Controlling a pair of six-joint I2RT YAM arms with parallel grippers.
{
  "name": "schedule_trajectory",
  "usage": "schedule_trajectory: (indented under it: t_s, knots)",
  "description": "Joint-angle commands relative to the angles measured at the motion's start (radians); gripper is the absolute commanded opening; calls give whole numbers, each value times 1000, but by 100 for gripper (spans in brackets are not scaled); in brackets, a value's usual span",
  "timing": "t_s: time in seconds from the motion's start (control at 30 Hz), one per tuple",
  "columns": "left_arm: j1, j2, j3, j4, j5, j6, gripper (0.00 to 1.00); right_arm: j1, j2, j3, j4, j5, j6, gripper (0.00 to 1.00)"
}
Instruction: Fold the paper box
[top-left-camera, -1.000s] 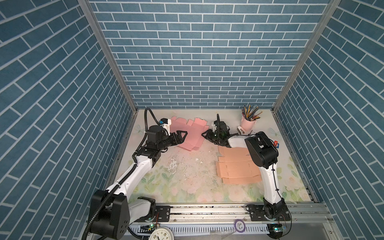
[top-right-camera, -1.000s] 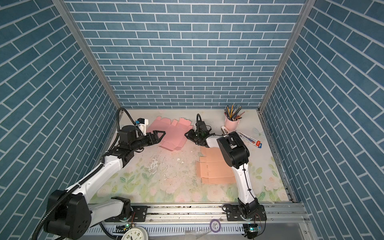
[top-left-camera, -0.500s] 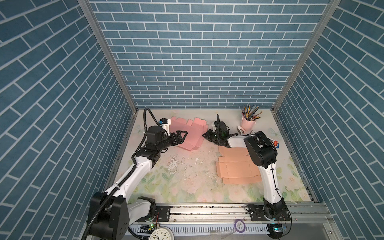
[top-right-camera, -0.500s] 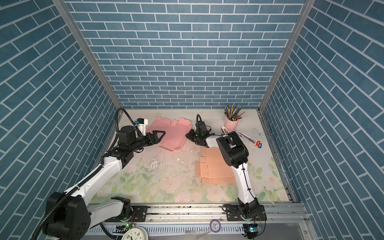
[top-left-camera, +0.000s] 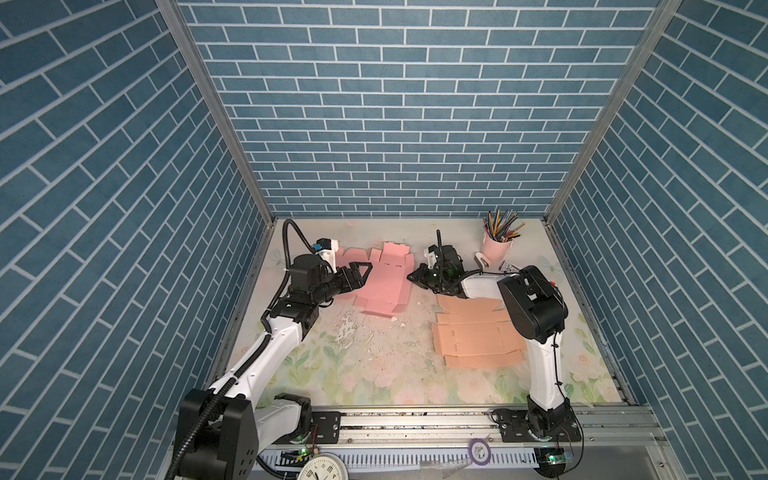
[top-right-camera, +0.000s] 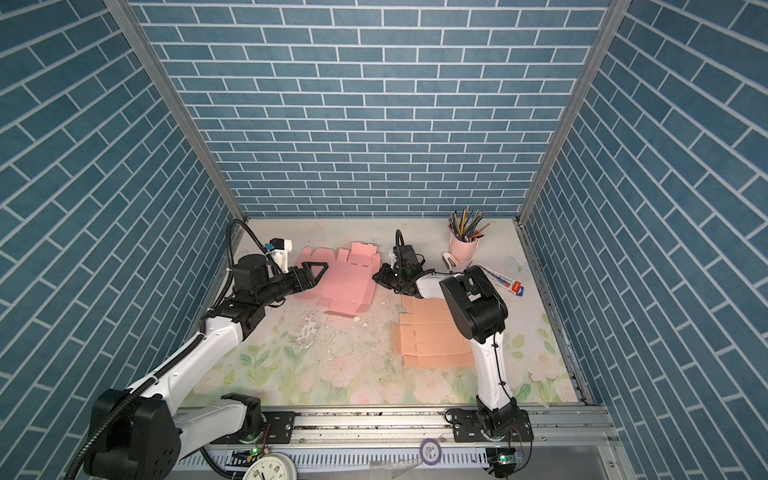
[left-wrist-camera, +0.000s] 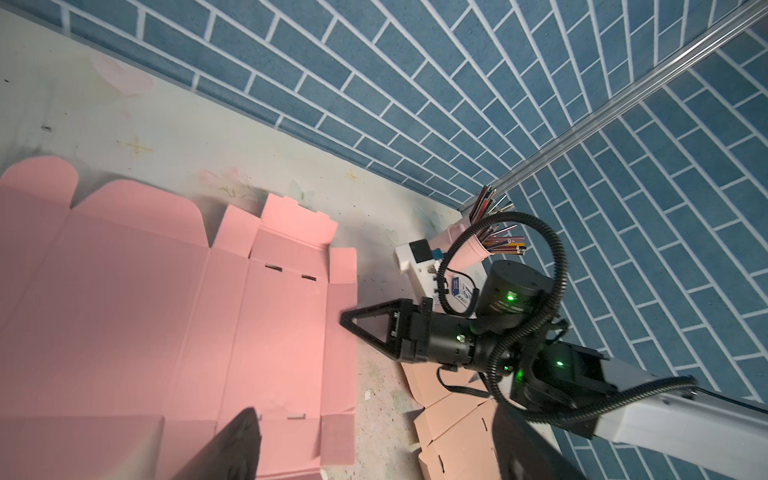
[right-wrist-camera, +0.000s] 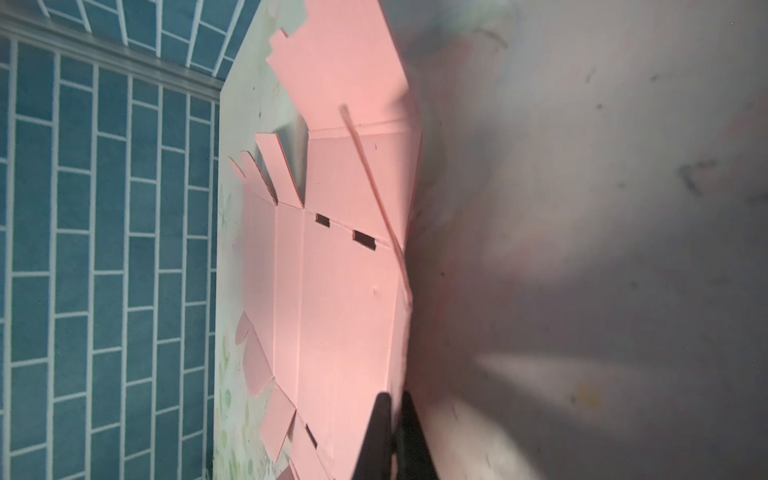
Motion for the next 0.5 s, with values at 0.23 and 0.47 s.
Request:
schedule_trajectory:
  t_s: [0.23,0.47]
  knots:
    - [6,13,-43,-21,-64,48,88,59,-184,-85,-315,-7,-248,5]
    - [-8,45,-54,-57,-85,67,88,68,-167,-67,-406,30,-312,6]
